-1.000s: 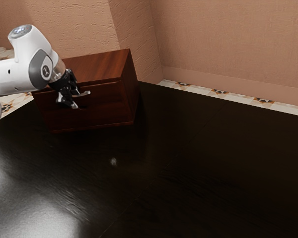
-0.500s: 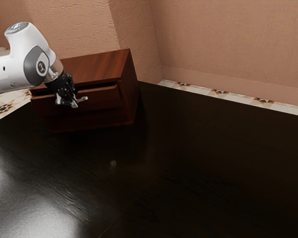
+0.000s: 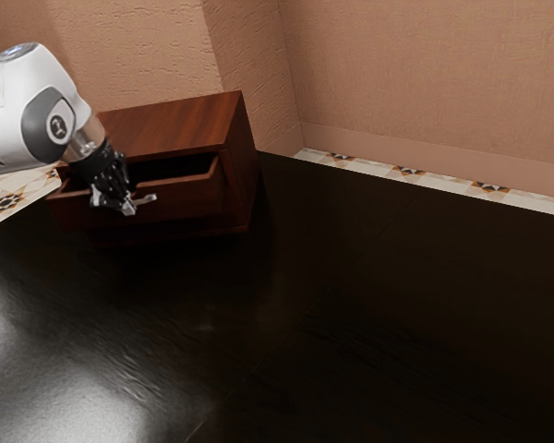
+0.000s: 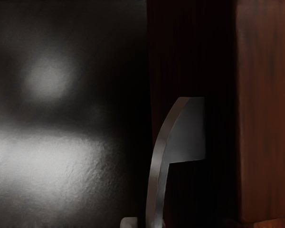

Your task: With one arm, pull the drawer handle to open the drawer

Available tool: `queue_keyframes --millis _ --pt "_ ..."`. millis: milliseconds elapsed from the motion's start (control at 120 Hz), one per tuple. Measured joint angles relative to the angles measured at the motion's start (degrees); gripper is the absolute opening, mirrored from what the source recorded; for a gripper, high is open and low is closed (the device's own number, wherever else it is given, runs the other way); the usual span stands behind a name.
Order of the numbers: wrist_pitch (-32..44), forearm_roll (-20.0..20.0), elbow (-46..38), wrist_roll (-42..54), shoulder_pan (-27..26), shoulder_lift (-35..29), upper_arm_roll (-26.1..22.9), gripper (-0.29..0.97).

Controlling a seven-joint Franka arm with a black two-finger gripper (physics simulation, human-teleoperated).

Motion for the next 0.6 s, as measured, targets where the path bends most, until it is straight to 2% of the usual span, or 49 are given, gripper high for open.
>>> queue_keyframes --millis 600 --pt "-0.09 2.99 -10.90 -0.36 0.00 -9.67 -1.90 -0.11"
